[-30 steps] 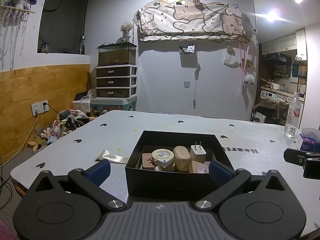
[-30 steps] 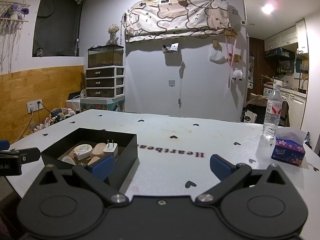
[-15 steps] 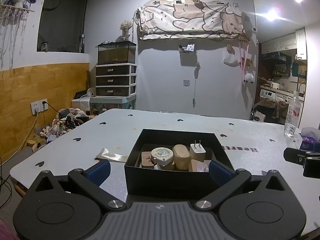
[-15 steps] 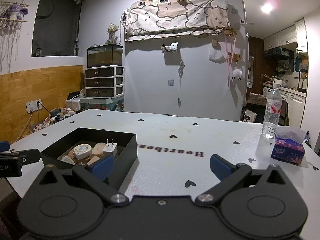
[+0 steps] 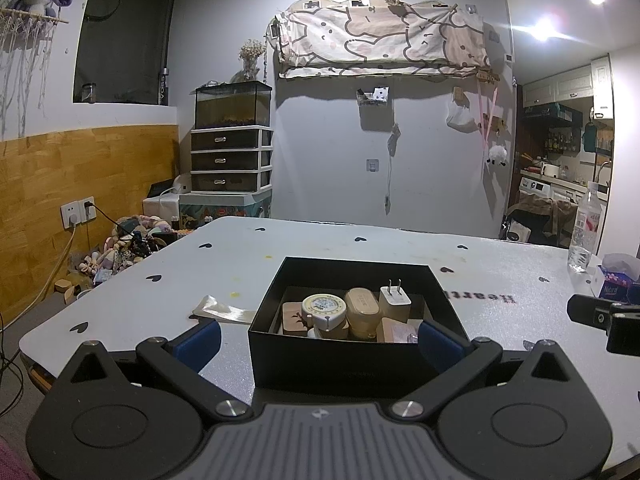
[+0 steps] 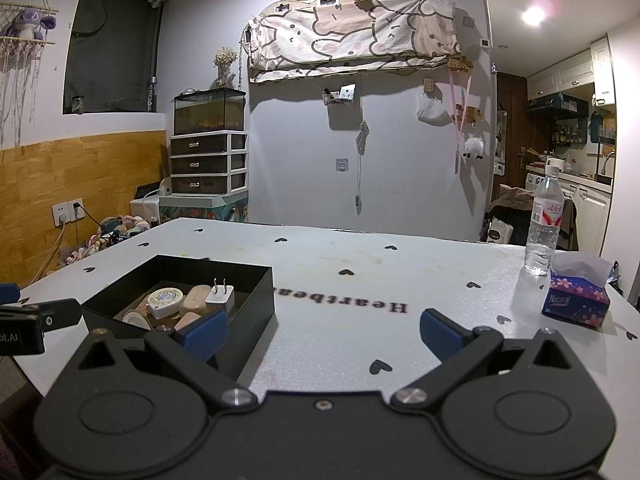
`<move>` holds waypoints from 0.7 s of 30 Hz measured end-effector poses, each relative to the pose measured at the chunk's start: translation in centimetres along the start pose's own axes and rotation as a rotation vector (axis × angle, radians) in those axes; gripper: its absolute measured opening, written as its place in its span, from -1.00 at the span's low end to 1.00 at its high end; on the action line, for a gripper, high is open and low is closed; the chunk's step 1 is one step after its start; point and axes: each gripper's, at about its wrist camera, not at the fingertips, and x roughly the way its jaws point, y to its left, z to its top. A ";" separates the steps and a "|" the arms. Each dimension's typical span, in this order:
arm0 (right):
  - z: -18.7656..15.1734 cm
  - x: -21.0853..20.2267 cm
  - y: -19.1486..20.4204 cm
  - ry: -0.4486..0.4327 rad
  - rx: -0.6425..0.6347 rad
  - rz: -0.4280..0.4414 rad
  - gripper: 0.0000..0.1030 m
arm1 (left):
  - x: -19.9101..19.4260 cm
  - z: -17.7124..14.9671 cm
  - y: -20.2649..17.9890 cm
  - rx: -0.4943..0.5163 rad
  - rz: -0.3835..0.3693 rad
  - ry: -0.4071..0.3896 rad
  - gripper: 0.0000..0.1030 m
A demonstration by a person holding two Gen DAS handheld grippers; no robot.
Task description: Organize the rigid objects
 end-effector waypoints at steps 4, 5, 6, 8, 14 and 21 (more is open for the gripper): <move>0.0 0.0 0.0 0.001 0.000 0.000 1.00 | 0.0 0.0 0.0 0.000 0.000 0.001 1.00; 0.0 0.0 0.0 0.001 0.000 0.000 1.00 | 0.0 0.0 0.0 0.001 0.000 0.001 1.00; 0.0 0.0 0.0 0.000 0.000 0.001 1.00 | 0.0 0.0 0.0 0.001 0.001 0.000 1.00; 0.0 0.0 0.0 0.000 0.000 0.001 1.00 | 0.0 0.0 0.0 0.001 0.001 0.001 1.00; 0.1 0.0 0.0 0.001 0.000 0.001 1.00 | 0.1 -0.1 -0.1 0.001 0.000 0.002 1.00; -0.1 0.0 -0.1 0.003 0.001 0.001 1.00 | 0.1 -0.1 -0.1 0.000 -0.003 0.003 1.00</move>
